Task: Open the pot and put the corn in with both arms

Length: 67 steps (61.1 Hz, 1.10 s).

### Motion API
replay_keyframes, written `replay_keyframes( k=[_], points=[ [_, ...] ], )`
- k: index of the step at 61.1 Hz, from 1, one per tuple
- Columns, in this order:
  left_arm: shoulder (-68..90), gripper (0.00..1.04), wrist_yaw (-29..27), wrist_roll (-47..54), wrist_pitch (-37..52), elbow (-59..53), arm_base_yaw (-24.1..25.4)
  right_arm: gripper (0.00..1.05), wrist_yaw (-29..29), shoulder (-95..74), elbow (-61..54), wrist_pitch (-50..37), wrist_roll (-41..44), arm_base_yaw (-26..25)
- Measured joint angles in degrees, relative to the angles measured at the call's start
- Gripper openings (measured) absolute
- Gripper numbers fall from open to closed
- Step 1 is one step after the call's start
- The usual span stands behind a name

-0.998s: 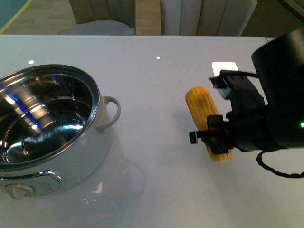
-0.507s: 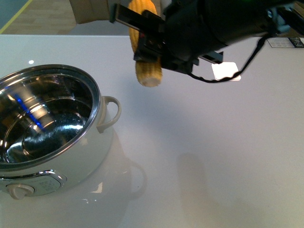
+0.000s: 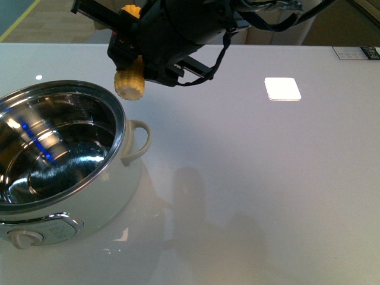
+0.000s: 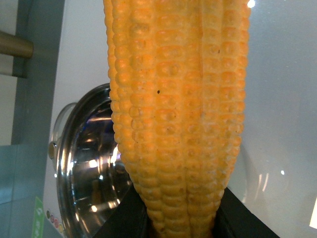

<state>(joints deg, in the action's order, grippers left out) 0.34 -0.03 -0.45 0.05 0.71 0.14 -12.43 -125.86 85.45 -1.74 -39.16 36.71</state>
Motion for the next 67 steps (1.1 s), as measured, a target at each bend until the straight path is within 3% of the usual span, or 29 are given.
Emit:
replay_keyframes(
  k=[24,52,67],
  points=[
    [0.00,0.98,0.00,0.00,0.00,0.00,0.00,0.17,-2.80,-7.76,8.39,3.58,-5.27,4.57],
    [0.00,0.98,0.00,0.00,0.00,0.00,0.00,0.16,-2.91,-9.44,9.64,5.33,-5.20,5.29],
    [0.00,0.98,0.00,0.00,0.00,0.00,0.00,0.57,-3.52,-9.42,8.22,4.26,-6.86,5.18]
  ],
)
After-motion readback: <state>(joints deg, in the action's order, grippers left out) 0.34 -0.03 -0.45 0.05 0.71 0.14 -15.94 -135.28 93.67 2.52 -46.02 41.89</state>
